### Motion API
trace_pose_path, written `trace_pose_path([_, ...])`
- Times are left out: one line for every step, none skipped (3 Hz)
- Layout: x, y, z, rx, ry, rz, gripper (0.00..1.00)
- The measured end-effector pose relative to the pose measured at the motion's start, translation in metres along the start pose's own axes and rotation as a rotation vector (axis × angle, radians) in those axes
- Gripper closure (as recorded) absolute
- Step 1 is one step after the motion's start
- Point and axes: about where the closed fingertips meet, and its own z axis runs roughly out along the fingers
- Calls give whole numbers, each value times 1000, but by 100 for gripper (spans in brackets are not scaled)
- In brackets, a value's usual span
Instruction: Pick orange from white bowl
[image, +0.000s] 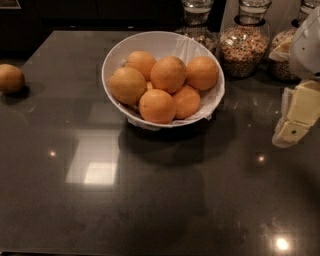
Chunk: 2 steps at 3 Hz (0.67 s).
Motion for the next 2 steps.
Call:
trace_pose_path([-8, -8, 4, 15, -12, -13, 0])
trace_pose_path([-31, -27, 12, 44, -70, -52, 0])
